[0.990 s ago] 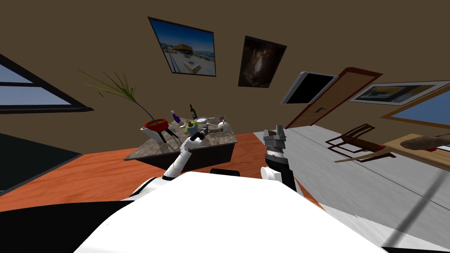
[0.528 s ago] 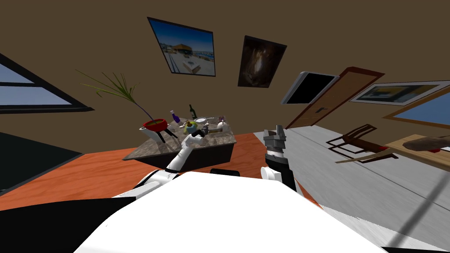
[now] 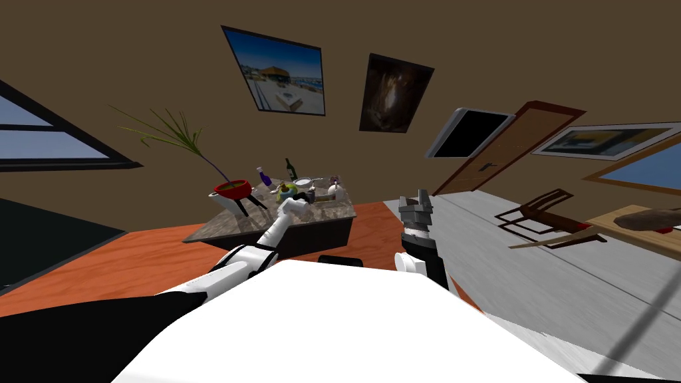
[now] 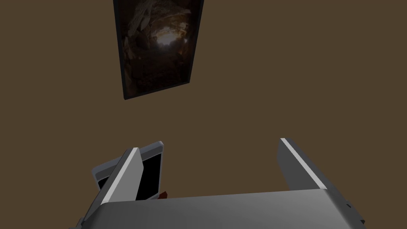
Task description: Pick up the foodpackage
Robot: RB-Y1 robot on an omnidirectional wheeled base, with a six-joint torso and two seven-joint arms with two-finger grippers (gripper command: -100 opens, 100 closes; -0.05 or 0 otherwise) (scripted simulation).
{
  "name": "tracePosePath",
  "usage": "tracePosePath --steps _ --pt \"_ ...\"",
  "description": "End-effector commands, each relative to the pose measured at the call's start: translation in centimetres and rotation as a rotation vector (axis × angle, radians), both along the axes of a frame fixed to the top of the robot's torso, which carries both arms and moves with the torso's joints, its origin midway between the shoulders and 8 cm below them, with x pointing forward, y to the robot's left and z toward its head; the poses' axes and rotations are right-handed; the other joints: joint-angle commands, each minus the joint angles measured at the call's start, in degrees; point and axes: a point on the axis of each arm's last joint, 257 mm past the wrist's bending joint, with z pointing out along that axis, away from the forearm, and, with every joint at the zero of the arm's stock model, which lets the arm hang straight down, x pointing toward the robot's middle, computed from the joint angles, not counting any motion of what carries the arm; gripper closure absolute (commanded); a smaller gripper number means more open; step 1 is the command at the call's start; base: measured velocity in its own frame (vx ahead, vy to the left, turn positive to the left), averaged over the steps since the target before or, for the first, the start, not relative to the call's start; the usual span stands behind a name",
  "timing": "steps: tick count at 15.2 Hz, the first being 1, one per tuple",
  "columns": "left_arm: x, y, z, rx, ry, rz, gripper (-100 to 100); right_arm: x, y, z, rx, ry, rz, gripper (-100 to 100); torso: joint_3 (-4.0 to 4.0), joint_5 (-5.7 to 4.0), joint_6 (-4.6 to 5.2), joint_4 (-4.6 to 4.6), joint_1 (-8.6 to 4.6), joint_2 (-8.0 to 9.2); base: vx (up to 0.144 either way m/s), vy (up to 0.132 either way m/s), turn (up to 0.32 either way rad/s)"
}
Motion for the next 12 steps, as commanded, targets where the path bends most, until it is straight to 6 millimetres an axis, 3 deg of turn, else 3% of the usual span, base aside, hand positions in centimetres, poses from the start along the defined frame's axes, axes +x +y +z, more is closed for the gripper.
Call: tracePosePath --steps 1,10,12 --pt "0.3 0.6 -0.9 0.000 0.055 0.016 -100 0.0 0.0 0.0 0.000 0.000 0.000 0 0.00 0.00 0.00 0.00 0.00 0.00 0.020 -0.040 0.014" --pt "1.1 2.1 -2.0 -0.011 0.222 0.066 -100 0.0 0.0 0.0 0.000 0.000 0.000 0 0.01 0.00 -0.01 0.00 0.01 0.02 0.016 -0.029 0.008" --pt "0.5 2.3 -2.8 -0.007 0.264 0.074 -100 0.0 0.0 0.0 0.000 0.000 0.000 0 -0.01 0.00 0.00 -0.01 0.00 -0.01 0.022 -0.032 0.008"
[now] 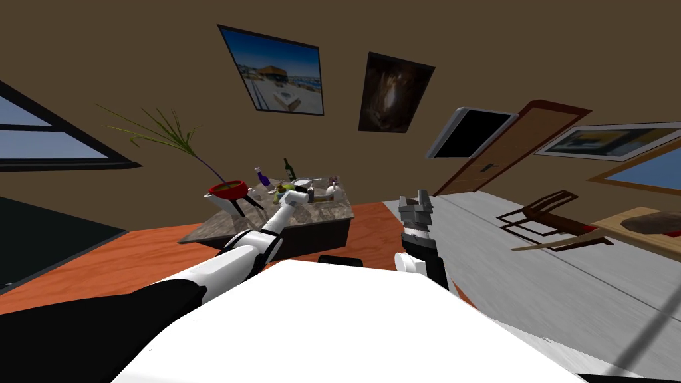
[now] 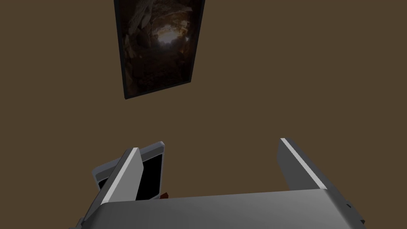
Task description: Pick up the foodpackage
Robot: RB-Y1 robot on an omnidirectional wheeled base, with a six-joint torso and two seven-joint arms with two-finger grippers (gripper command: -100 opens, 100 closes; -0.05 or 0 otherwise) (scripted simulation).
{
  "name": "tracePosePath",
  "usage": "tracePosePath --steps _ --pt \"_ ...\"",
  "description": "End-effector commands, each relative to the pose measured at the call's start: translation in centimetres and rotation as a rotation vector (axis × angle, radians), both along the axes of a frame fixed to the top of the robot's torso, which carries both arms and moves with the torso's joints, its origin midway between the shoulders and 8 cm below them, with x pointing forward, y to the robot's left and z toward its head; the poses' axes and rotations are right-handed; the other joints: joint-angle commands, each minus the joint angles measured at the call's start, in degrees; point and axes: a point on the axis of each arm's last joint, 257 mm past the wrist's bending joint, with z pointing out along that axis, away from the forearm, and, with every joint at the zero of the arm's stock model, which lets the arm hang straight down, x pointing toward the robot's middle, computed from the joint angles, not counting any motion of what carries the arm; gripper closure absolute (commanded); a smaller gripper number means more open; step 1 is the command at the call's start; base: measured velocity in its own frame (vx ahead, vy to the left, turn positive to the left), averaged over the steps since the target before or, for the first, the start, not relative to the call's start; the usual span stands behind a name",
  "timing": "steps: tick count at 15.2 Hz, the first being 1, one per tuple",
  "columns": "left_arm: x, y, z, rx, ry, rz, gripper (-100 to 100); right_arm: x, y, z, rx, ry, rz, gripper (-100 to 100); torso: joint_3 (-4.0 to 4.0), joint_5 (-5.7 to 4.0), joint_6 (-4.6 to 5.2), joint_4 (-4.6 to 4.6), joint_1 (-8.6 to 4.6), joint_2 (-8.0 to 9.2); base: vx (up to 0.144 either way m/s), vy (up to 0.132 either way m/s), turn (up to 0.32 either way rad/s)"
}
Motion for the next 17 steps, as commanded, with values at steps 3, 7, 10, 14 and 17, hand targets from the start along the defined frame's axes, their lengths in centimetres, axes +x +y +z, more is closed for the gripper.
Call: tracePosePath --steps 3,7,10,14,17 --pt "-0.4 0.7 -0.7 -0.005 0.088 0.024 -100 0.0 0.0 0.0 0.000 0.000 0.000 0 -0.01 -0.01 0.01 0.00 -0.03 -0.02 0.023 -0.035 0.009" --pt "-0.1 1.1 -0.2 -0.021 0.168 0.053 -100 0.0 0.0 0.0 0.000 0.000 0.000 0 -0.01 0.00 0.00 0.00 0.01 -0.01 0.024 -0.030 0.008" --pt "-0.6 1.4 -0.3 -0.029 0.227 0.071 -100 0.0 0.0 0.0 0.000 0.000 0.000 0 0.00 0.00 0.00 0.00 0.02 0.00 0.022 -0.028 0.006" --pt "-1.4 1.6 -0.4 -0.036 0.300 0.088 -100 0.0 0.0 0.0 0.000 0.000 0.000 0 0.00 0.00 0.00 0.01 0.02 -0.01 0.026 -0.027 0.007" --pt "-1.9 1.7 -0.2 -0.046 0.349 0.102 -100 0.0 0.0 0.0 0.000 0.000 0.000 0 -0.01 0.00 0.00 0.00 0.02 -0.02 0.025 -0.025 0.005"
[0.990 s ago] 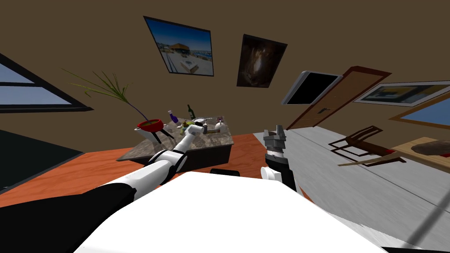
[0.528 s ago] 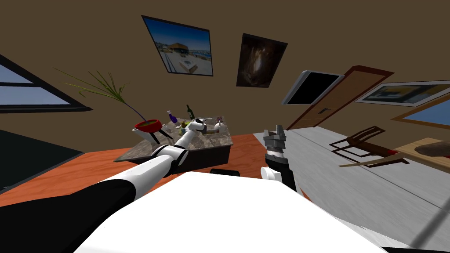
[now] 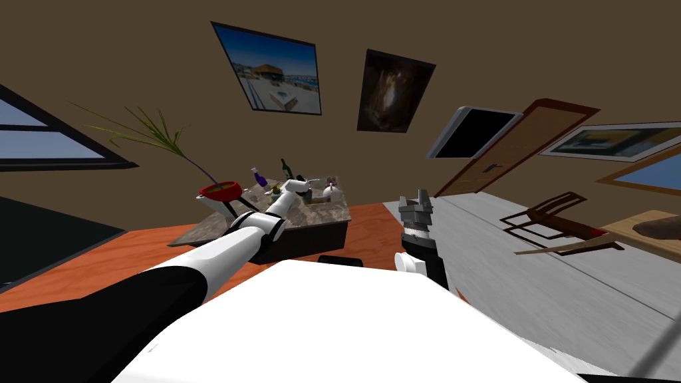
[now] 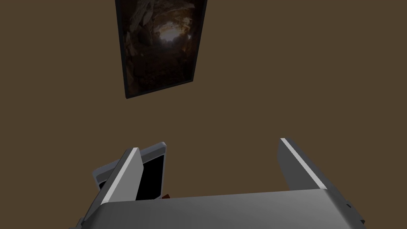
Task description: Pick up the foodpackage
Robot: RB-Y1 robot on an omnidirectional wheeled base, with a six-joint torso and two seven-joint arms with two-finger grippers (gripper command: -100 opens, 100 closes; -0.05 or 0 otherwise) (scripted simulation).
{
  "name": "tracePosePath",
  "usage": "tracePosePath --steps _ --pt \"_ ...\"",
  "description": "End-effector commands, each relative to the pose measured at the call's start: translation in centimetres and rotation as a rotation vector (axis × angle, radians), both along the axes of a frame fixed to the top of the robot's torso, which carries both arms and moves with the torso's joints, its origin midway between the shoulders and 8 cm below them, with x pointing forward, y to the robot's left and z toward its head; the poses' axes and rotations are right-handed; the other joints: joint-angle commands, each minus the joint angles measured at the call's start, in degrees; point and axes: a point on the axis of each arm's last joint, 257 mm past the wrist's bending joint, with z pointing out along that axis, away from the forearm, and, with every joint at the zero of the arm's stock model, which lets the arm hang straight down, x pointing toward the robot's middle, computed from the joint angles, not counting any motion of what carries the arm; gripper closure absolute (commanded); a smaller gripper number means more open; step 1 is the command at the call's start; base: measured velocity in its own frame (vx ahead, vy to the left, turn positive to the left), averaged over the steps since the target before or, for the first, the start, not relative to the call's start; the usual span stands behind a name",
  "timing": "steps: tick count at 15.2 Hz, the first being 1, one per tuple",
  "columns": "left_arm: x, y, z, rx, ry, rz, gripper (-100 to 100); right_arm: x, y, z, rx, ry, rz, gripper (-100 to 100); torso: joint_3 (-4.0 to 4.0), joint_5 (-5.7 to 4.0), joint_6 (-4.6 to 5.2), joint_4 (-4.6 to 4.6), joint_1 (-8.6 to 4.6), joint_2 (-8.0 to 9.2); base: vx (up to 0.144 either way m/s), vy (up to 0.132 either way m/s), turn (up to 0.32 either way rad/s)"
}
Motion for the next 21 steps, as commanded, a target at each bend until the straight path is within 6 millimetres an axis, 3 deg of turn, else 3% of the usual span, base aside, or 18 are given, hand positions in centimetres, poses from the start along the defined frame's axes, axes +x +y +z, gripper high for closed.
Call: tracePosePath --steps 1,16,17,21 --pt "-0.3 0.0 0.6 -0.013 0.046 0.016 -100 0.0 0.0 0.0 0.000 0.000 0.000 0 0.00 0.00 0.00 0.00 0.00 0.00 0.029 -0.031 0.008" --pt "-3.2 -0.4 2.6 -0.064 0.256 0.066 -100 0.0 0.0 0.0 0.000 0.000 0.000 0 -0.01 0.00 0.00 -0.01 0.00 -0.02 0.029 -0.025 0.005" --pt "-3.4 1.1 1.9 -0.070 0.260 0.091 -100 0.0 0.0 0.0 0.000 0.000 0.000 0 0.00 0.01 -0.01 -0.01 0.03 0.01 -0.004 -0.014 -0.180" --pt "-3.7 3.1 1.0 -0.075 0.257 0.122 -100 0.0 0.0 0.0 0.000 0.000 0.000 0 0.12 0.03 0.01 0.04 0.11 0.23 -0.031 -0.004 -0.151"
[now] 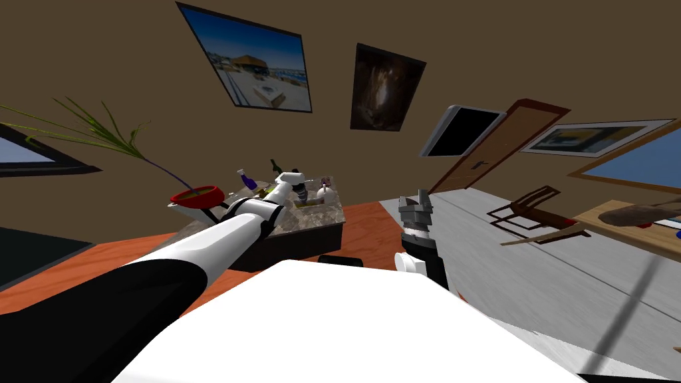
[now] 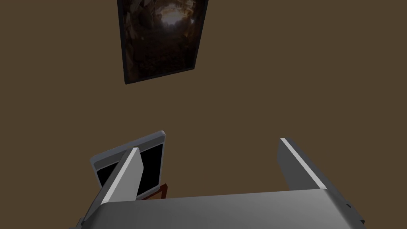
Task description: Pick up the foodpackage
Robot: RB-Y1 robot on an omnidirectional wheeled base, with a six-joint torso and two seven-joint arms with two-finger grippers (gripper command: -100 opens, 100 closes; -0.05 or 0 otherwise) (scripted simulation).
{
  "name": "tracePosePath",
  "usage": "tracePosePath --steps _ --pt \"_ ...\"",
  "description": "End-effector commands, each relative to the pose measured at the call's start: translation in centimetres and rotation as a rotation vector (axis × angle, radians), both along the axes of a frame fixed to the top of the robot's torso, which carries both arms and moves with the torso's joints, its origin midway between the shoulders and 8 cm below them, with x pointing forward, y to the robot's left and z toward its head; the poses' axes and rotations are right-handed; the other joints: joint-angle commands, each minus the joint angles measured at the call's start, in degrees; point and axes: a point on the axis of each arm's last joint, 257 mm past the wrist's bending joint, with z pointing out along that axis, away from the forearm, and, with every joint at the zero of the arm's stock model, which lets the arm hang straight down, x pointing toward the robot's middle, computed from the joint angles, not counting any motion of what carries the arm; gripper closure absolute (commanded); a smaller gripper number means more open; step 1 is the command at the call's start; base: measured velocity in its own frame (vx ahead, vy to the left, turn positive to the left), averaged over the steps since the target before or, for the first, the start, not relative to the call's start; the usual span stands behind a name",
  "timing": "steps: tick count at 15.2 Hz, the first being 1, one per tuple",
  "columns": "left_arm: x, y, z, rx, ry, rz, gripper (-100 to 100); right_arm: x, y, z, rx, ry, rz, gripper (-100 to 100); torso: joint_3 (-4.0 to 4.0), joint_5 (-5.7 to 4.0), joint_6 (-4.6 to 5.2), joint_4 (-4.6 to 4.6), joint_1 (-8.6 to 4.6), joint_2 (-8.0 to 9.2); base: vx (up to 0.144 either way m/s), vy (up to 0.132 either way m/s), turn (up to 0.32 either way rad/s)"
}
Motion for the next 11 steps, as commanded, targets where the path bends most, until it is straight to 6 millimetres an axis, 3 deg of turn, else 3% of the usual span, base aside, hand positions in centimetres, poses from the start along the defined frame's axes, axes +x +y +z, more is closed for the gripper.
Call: tracePosePath --steps 1,4,5,6,10,11 --pt "0.0 0.7 -0.4 0.000 -0.001 0.010 -100 0.0 0.0 0.0 0.000 0.000 0.000 0 0.00 0.00 0.00 0.00 0.00 0.00 -0.032 -0.003 -0.085" --pt "-0.2 2.2 -1.0 0.000 -0.003 0.034 -100 0.0 0.0 0.0 0.000 0.000 0.000 0 -0.01 0.00 -0.01 0.00 0.00 -0.03 -0.021 -0.005 -0.090" --pt "-0.2 1.6 -0.9 0.000 0.000 0.026 -100 0.0 0.0 0.0 0.000 0.000 0.000 0 -0.02 0.00 0.00 0.00 0.00 -0.04 -0.012 -0.002 -0.045" --pt "-0.2 1.7 -1.0 0.000 -0.002 0.027 100 0.0 0.0 0.0 0.000 0.000 0.000 0 -0.03 -0.01 -0.01 0.00 0.00 -0.06 0.000 0.000 0.000" --pt "-0.1 1.7 -0.9 0.000 -0.002 0.027 100 0.0 0.0 0.0 0.000 0.000 0.000 0 -0.09 0.02 -0.01 -0.04 0.05 -0.15 0.000 0.000 0.000" --pt "0.0 0.7 -0.4 0.000 -0.001 0.010 100 0.0 0.0 0.0 0.000 0.000 0.000 0 -0.09 0.01 -0.01 -0.03 0.05 -0.16 0.012 0.005 0.121"
